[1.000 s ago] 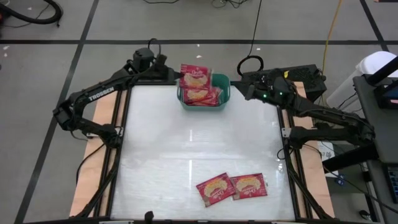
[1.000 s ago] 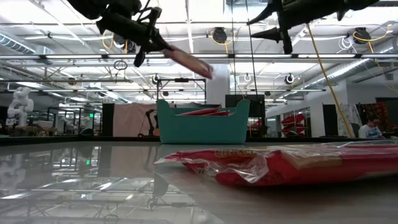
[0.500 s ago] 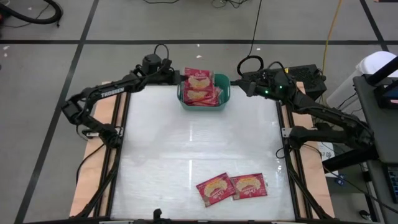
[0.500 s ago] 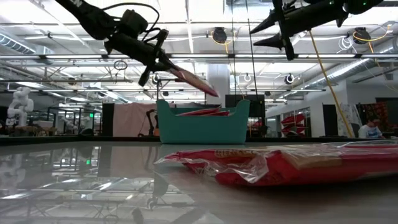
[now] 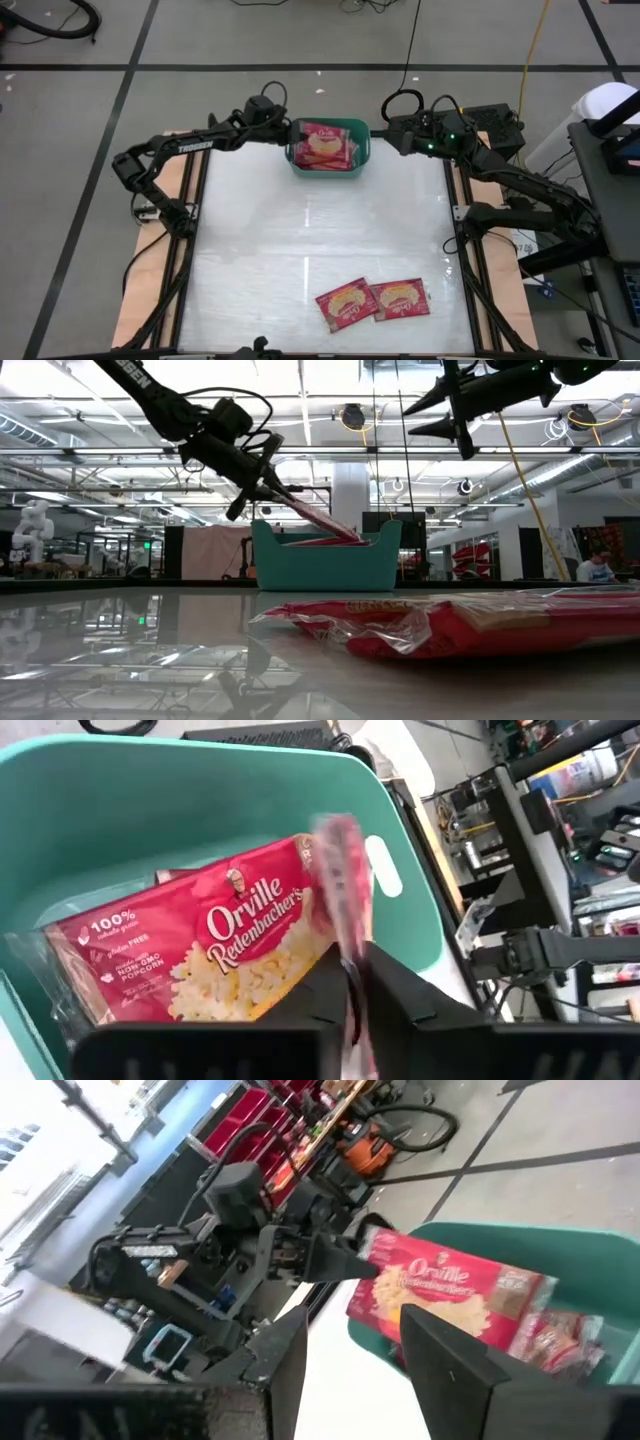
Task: Sort popcorn bags into baskets
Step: Put the red popcorn pack into the green bin
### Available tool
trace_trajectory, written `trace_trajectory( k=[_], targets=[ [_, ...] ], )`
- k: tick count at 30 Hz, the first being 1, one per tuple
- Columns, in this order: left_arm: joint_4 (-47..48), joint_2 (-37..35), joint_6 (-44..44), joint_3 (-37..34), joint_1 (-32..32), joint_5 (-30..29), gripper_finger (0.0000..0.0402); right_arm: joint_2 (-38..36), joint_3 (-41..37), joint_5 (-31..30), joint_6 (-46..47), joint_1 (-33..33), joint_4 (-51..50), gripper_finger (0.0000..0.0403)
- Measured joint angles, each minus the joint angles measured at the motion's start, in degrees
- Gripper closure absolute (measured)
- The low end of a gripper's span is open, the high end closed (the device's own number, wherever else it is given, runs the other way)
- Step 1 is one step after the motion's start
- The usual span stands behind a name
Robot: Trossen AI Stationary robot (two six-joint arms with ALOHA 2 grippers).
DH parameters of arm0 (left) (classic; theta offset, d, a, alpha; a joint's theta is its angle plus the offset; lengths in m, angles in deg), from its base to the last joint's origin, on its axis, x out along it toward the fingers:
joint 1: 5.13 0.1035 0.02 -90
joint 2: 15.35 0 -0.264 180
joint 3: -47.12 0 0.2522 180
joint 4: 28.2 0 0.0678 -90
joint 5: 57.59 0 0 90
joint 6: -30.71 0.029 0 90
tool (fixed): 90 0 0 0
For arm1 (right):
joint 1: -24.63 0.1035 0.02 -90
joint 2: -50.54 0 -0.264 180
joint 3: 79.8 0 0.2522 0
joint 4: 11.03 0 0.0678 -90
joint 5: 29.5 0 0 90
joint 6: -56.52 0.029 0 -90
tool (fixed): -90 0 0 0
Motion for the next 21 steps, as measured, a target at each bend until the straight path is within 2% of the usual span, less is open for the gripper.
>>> trace_trajectory(
  k=[11,21],
  targets=[
    [5.64,-0.35,3.65,0.00,-0.72,-3.26,0.0274,0.00,0.00,0.86,-1.14,-0.02,-0.09,0.0248],
    [9.35,-7.30,9.97,0.07,-1.05,-10.30,0.0198,0.01,-0.02,5.26,-3.90,-0.02,-3.91,0.0248]
  ],
)
